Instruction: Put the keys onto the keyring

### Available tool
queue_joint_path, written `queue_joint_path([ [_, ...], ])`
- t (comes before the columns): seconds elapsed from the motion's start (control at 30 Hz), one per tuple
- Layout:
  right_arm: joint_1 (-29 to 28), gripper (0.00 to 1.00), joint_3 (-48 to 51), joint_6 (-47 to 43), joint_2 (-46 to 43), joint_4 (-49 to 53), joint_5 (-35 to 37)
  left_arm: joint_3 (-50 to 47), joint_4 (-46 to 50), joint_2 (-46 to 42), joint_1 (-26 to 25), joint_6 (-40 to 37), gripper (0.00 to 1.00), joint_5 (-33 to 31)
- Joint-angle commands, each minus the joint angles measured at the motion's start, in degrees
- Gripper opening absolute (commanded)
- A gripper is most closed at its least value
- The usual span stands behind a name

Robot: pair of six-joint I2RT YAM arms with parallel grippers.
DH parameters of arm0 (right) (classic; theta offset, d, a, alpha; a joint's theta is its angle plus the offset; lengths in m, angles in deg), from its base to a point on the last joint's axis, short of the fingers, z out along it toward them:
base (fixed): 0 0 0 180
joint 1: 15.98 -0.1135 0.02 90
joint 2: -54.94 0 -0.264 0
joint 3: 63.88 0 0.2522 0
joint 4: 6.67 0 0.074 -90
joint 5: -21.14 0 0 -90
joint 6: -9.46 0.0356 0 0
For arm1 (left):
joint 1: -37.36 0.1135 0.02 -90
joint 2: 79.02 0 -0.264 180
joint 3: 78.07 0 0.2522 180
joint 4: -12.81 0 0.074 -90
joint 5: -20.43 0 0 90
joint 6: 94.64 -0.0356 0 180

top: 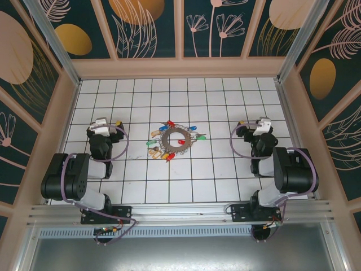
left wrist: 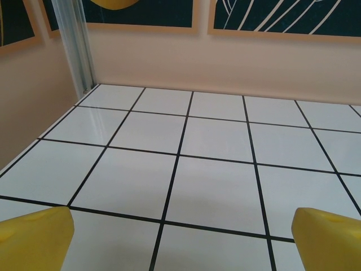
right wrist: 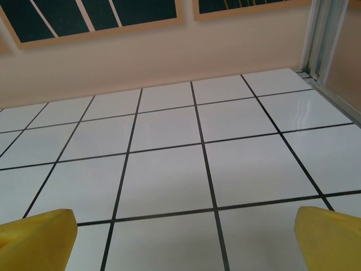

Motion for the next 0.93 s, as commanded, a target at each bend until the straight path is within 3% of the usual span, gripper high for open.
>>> queue_joint_path([
  [0.0,-0.52,0.99,-0.91,0.2,-0.17,0.73,2.7,0.45,-2.56,0.08,0.38,0.28,0.99,-0.25],
  [0.9,-0.27,0.99,-0.91,0.28,-0.14,0.67,2.14,0.37,-2.69,0.0,0.43,0.28,0.99,-0.25],
])
